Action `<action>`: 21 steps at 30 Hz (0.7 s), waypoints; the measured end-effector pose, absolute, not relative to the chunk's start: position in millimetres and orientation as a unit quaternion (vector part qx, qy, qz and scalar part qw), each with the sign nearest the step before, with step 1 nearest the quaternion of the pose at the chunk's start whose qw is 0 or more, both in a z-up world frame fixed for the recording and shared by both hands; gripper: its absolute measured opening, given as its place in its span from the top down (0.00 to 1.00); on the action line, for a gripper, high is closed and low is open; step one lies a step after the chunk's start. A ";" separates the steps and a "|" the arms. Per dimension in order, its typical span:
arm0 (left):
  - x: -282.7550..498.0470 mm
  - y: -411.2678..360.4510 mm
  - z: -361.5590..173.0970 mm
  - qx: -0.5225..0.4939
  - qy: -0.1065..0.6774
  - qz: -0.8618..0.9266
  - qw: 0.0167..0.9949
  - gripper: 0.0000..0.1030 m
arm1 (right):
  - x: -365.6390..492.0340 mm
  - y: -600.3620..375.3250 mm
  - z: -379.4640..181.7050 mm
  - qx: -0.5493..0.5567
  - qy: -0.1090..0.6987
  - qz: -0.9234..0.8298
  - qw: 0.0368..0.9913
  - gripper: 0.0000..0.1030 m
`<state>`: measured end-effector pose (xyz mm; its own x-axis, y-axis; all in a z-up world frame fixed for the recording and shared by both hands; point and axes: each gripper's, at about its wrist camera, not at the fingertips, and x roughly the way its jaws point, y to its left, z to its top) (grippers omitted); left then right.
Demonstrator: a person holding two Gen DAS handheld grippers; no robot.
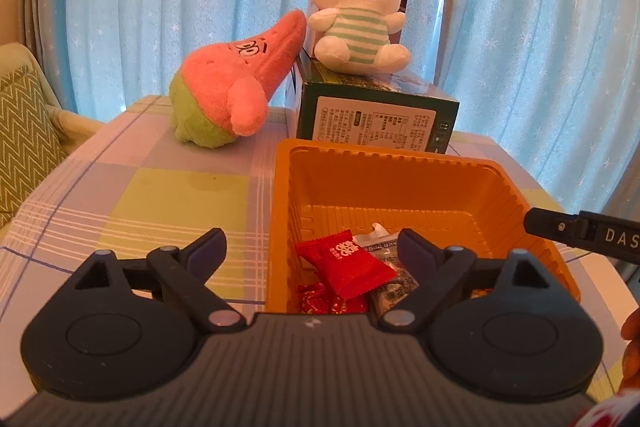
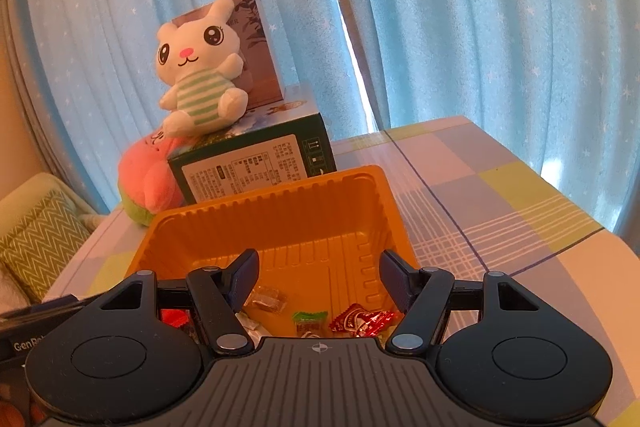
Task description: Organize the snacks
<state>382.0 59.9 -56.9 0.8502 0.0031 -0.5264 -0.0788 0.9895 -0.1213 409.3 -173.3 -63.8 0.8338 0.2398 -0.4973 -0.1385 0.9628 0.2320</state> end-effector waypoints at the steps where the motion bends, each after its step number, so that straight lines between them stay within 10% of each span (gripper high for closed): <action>1: 381.4 60.5 -56.7 -0.069 0.272 0.023 0.960 0.09 | 408.4 -173.2 -64.0 0.089 0.270 0.098 0.954 0.26; 21: 340.3 62.8 -50.6 -0.067 0.293 0.029 0.953 0.00 | 365.5 -184.4 -59.9 0.050 0.294 0.087 0.950 0.12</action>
<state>340.3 62.8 -50.6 0.8264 0.0154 -0.5629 -0.0941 0.9893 -0.1111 365.5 -184.4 -59.9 0.8118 0.1955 -0.5503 -0.1361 0.9797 0.1473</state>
